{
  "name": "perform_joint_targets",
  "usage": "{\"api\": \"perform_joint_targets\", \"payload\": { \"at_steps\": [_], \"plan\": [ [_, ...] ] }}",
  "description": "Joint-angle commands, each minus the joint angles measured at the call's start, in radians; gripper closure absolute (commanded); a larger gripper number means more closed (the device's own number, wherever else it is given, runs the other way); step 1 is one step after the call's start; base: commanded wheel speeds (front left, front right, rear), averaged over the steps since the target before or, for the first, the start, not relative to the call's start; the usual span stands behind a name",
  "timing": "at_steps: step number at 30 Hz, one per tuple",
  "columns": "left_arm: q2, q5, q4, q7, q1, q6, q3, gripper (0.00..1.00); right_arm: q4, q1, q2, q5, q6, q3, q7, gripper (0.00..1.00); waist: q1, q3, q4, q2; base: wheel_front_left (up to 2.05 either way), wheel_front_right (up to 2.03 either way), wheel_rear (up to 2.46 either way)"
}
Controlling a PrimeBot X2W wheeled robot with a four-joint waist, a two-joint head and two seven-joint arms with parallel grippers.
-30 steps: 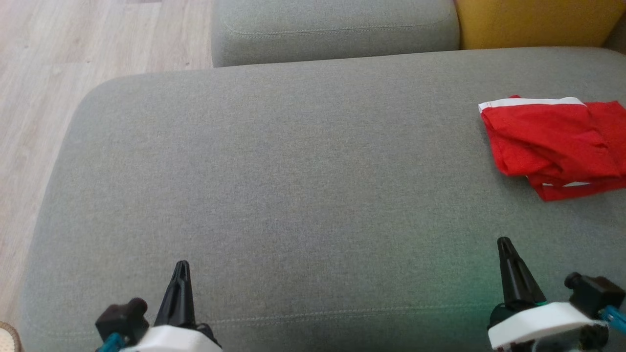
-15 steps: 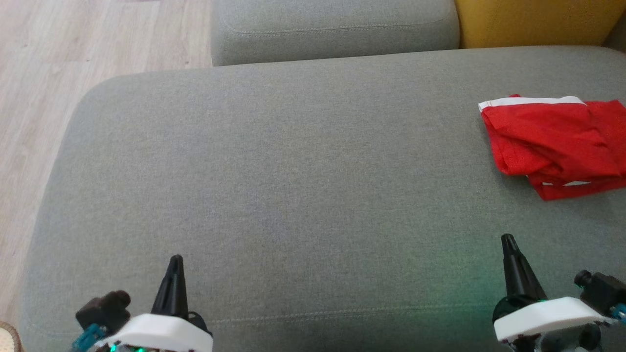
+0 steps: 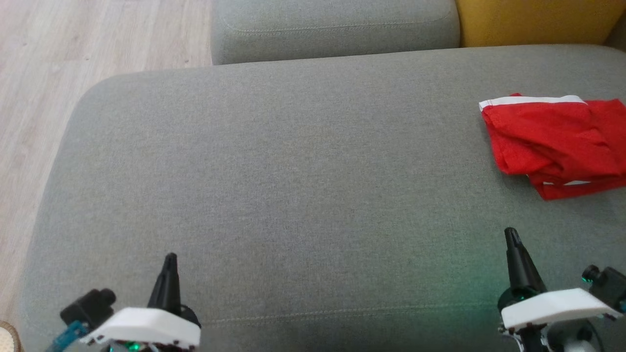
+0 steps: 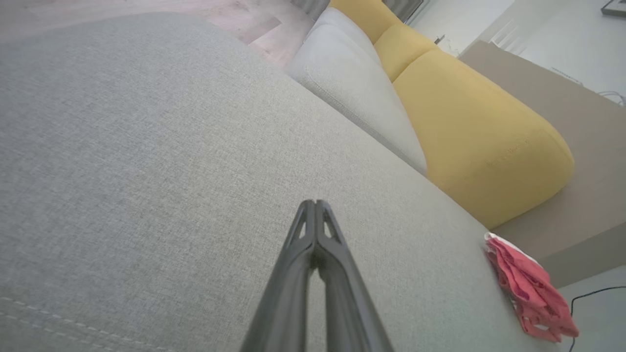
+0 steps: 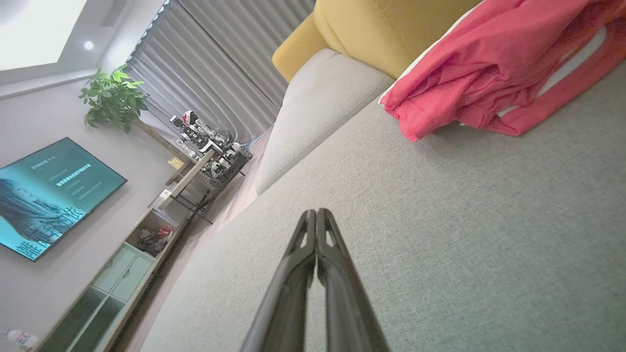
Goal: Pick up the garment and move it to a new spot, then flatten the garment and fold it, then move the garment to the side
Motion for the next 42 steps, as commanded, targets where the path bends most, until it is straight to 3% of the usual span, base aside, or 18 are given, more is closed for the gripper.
{"api": "perform_joint_targets", "payload": {
  "at_steps": [1,42],
  "plan": [
    [0.016,-0.033,-0.025,0.005,-0.062,-0.013,0.03,1.0,-0.027,-0.057,-0.022,0.034,0.0,0.006,0.008,1.0,0.0,0.0,0.0,0.0,0.0,0.0,0.0],
    [0.02,-0.534,0.05,0.116,-0.158,-0.111,0.136,1.0,0.01,-0.118,-0.028,0.508,0.0,-0.008,0.12,1.0,0.0,0.008,-0.001,0.0,0.0,0.0,0.0]
  ]
}}
